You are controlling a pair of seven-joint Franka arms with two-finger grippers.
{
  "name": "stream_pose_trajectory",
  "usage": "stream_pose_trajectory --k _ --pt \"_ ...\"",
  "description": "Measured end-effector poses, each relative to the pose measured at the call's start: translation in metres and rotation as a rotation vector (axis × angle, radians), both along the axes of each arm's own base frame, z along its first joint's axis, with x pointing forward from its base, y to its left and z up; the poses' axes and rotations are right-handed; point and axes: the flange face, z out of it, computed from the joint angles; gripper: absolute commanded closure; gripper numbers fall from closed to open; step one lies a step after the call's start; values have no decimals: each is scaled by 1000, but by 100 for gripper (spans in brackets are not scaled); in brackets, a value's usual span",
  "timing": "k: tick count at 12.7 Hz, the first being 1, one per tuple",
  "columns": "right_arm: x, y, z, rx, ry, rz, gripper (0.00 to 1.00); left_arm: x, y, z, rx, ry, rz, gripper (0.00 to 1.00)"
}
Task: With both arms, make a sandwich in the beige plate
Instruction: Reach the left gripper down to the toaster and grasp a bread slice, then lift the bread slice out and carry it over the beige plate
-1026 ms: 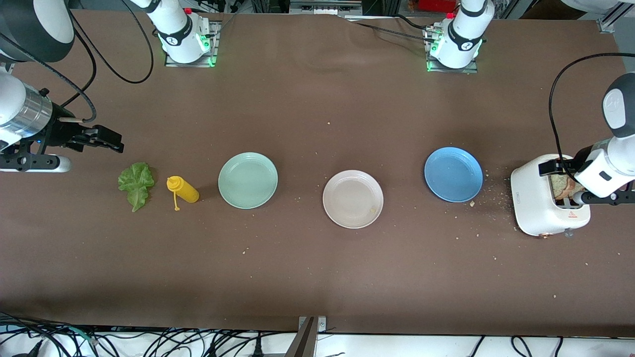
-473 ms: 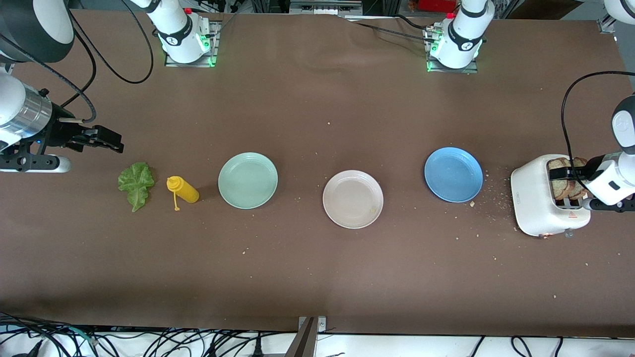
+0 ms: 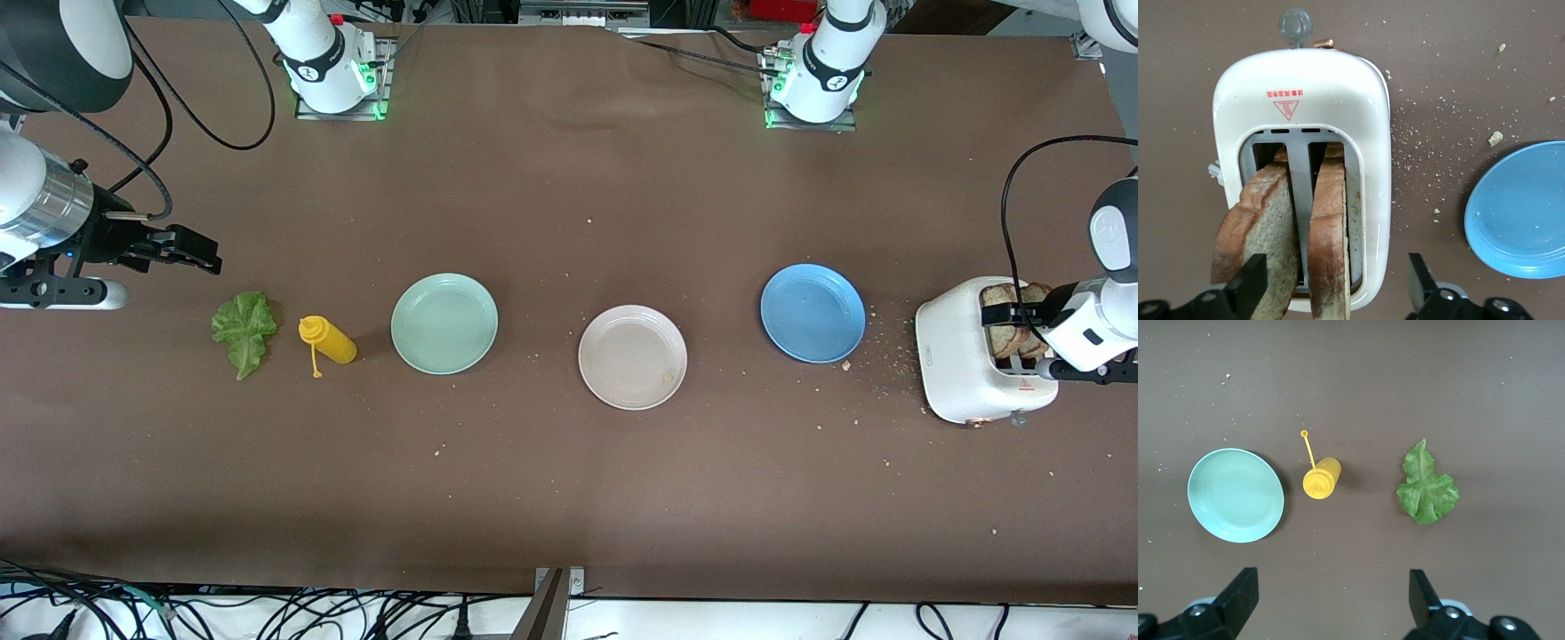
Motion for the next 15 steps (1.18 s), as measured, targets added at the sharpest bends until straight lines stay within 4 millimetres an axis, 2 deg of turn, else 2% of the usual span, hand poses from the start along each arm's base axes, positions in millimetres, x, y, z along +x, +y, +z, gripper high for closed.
stream_pose_trajectory --k 1,6,8,9,10,12,13,14,15 --pt "0 0 0 0 0 0 0 0 0 0 0 1 0 98" --pt "0 0 0 0 1 0 0 0 3 -1 -11 7 -45 100" --pt "0 0 0 0 1 0 0 4 4 8 -13 -7 -72 100" --pt "0 0 0 0 1 0 0 8 5 21 -10 -17 -75 100" --pt "0 0 0 0 1 -1 0 12 4 44 -9 -18 -75 100" --pt "0 -1 0 0 1 -1 0 16 -11 109 -13 -12 -83 100" --pt "0 -1 0 0 1 -1 0 16 -25 138 -17 -9 -99 100" --pt "0 -1 0 0 1 -1 0 14 -44 157 -26 -2 -121 100" --pt "0 -1 0 0 1 -1 0 15 -65 164 -57 -1 -145 100"
